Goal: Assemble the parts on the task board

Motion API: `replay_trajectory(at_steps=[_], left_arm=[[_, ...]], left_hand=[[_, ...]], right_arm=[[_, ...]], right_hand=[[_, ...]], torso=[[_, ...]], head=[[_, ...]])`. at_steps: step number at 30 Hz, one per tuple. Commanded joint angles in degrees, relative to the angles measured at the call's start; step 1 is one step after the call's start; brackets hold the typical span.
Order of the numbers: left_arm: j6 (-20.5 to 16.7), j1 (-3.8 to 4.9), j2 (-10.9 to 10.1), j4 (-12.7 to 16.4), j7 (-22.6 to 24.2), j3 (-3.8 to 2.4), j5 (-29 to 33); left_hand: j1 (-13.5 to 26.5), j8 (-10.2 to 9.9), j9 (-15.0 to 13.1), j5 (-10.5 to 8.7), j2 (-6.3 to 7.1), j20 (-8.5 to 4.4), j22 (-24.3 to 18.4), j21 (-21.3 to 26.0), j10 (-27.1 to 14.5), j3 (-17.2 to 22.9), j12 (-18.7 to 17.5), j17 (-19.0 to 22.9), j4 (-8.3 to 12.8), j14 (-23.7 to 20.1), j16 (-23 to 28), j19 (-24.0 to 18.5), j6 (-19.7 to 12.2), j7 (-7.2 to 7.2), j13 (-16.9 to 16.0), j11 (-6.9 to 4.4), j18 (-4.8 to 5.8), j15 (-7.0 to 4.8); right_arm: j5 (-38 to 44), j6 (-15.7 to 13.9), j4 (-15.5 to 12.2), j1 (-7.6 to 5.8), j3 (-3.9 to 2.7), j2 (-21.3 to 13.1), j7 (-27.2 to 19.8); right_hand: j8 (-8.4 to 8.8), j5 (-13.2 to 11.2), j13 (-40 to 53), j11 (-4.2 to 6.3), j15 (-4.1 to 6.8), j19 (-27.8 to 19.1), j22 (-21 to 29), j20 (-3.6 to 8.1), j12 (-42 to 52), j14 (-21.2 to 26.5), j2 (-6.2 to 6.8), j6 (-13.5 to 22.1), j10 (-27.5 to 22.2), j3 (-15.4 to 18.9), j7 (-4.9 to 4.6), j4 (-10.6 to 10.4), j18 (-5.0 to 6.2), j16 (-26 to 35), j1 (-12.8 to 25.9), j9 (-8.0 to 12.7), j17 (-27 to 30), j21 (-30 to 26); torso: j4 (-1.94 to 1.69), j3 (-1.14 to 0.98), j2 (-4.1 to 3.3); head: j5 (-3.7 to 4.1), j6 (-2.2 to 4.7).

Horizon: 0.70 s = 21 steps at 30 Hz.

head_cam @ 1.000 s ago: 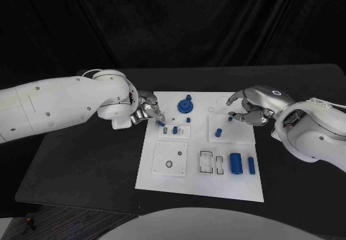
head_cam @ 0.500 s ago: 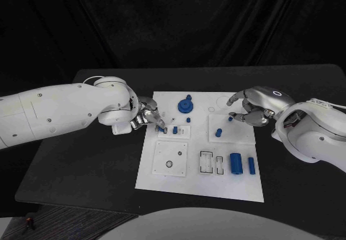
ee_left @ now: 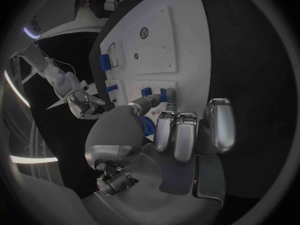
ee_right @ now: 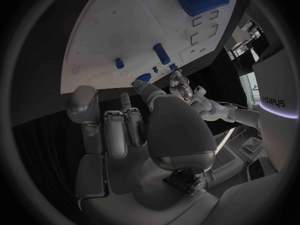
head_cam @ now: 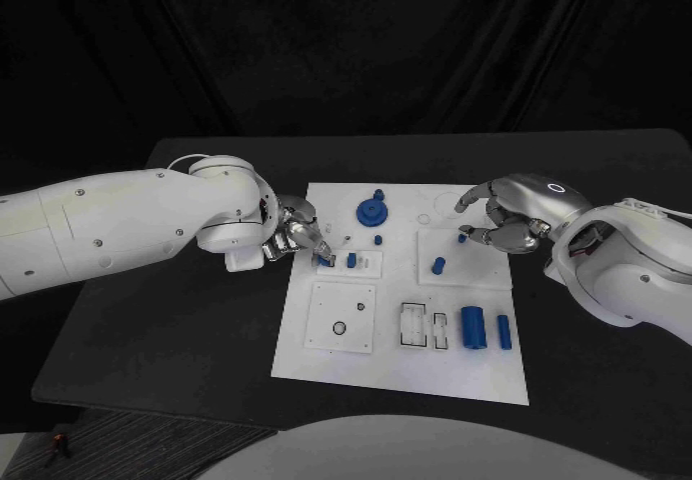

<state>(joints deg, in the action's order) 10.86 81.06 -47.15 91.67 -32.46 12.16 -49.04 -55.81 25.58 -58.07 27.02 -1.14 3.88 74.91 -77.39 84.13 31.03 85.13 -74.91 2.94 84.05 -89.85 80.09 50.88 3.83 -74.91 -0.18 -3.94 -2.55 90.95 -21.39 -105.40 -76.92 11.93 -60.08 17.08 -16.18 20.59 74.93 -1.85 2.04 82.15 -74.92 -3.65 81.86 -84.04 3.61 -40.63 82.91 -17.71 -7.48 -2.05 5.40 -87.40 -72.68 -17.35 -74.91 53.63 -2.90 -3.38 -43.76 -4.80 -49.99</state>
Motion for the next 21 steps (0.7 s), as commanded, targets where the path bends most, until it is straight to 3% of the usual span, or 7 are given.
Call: replay_trajectory(at_steps=[1,21], left_arm=[[0.3,-0.23,0.1,0.1,0.6,0.03,0.0],[-0.7,-0.36,0.4,-0.3,1.6,0.03,0.0]], left_hand=[[0.1,-0.1,0.0,0.18,-0.53,-0.18,10.5,0.2,0.2,3.4,-0.4,-15.1,3.0,5.9,-0.2,-0.2,0.1,-0.3,-9.5,-0.16,0.45,-0.19],[0.1,-0.1,0.0,0.13,-0.75,-0.17,10.4,0.5,-0.1,3.6,-0.7,-15.1,2.9,5.9,-0.2,-0.4,0.1,-0.27,-9.2,-0.15,0.37,-0.18]], right_arm=[[-0.1,-0.1,0.0,0.17,-0.02,0.1,0.8],[-0.6,0.0,0.1,0.49,-0.02,0.0,0.7]], right_hand=[[-0.18,0.3,4.4,-0.08,0.2,-0.5,-6.2,-0.05,-0.1,-4.4,0.04,-0.4,0.4,-0.2,0.06,0.0,1.07,0.3,-0.7,0.1,-7.7,-0.2],[-0.17,0.3,4.4,-0.11,0.18,-0.6,-6.1,-0.05,-0.1,-4.4,0.06,-0.5,0.3,-0.3,0.06,0.0,1.12,0.5,-0.8,0.2,-7.5,-0.5]], torso=[[0.0,-0.04,0.03],[0.03,-0.01,0.0]], head=[[0.08,-0.01],[0.14,-0.01]])
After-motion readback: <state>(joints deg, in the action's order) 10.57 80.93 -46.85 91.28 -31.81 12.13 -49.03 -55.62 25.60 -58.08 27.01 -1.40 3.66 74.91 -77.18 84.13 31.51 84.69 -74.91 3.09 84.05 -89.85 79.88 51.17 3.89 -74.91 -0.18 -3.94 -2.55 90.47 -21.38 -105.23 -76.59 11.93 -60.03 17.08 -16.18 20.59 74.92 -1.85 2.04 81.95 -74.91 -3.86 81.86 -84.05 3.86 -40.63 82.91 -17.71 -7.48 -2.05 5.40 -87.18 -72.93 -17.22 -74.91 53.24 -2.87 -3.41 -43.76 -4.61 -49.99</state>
